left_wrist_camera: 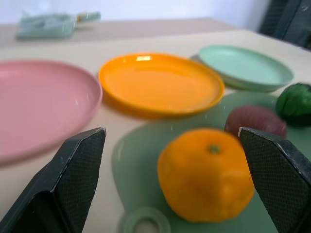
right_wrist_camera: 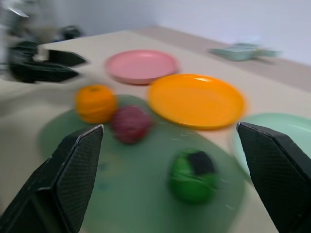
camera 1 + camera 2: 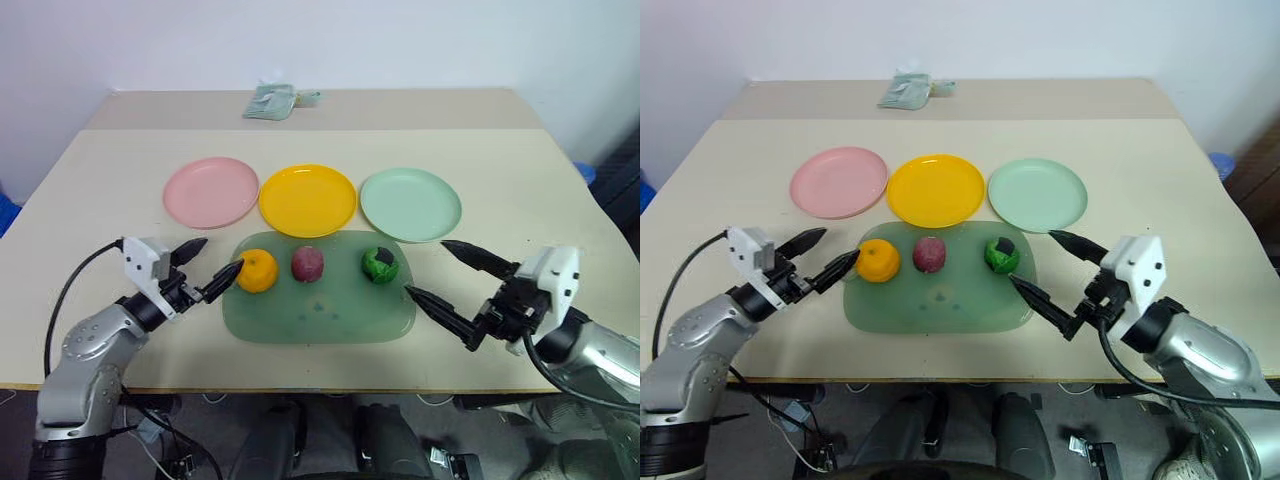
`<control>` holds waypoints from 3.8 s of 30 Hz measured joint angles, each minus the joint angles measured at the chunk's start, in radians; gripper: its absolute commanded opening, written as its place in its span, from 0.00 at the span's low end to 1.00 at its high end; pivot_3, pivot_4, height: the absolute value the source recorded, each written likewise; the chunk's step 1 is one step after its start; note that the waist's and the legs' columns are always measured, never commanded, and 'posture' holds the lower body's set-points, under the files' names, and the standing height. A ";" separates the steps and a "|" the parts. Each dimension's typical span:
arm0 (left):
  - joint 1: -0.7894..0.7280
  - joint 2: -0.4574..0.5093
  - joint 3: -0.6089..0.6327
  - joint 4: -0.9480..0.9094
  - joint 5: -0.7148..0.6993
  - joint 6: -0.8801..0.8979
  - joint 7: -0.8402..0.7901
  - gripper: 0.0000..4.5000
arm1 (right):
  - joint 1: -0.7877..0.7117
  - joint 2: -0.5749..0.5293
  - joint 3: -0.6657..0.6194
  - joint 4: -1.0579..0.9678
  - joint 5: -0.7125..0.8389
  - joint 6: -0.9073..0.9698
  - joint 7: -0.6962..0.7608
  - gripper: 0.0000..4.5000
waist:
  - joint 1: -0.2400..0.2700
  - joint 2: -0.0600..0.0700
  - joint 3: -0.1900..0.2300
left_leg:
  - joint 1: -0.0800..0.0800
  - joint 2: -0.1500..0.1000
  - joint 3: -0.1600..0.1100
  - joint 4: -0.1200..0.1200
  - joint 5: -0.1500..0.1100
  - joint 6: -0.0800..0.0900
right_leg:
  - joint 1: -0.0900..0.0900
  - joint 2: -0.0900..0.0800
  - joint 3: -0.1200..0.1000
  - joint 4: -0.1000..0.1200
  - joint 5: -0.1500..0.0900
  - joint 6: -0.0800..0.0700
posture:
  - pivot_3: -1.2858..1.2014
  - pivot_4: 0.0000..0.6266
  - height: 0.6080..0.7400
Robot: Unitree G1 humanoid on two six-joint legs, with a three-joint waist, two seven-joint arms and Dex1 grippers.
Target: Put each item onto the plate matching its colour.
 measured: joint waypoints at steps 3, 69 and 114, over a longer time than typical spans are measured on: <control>0.018 -0.022 -0.038 0.009 0.044 -0.023 0.008 1.00 | -0.024 -0.019 0.039 0.005 0.001 0.003 0.052 0.99 | 0.002 -0.001 0.000 | 0.000 0.000 0.000 0.001 0.000 0.000 | 0.001 0.000 0.000 0.000 0.000 0.000 | 0.52 0.24 1.00; -0.992 -0.379 -0.201 1.128 0.429 -0.229 0.303 1.00 | -0.447 0.216 0.224 0.524 -0.400 -0.238 0.000 1.00 | 0.023 -0.003 0.001 | -0.004 0.001 0.003 0.016 -0.004 0.001 | -0.001 0.002 -0.001 0.002 0.015 0.013 | 0.52 0.24 1.00; -0.474 -0.087 -0.351 0.461 0.279 -0.033 -0.244 0.88 | 0.087 0.087 -0.070 0.111 -0.195 -0.084 0.031 1.00 | 0.000 0.000 0.000 | -0.002 0.003 0.003 0.016 -0.004 0.001 | 0.001 0.002 -0.001 0.000 0.013 0.007 | 0.52 0.24 1.00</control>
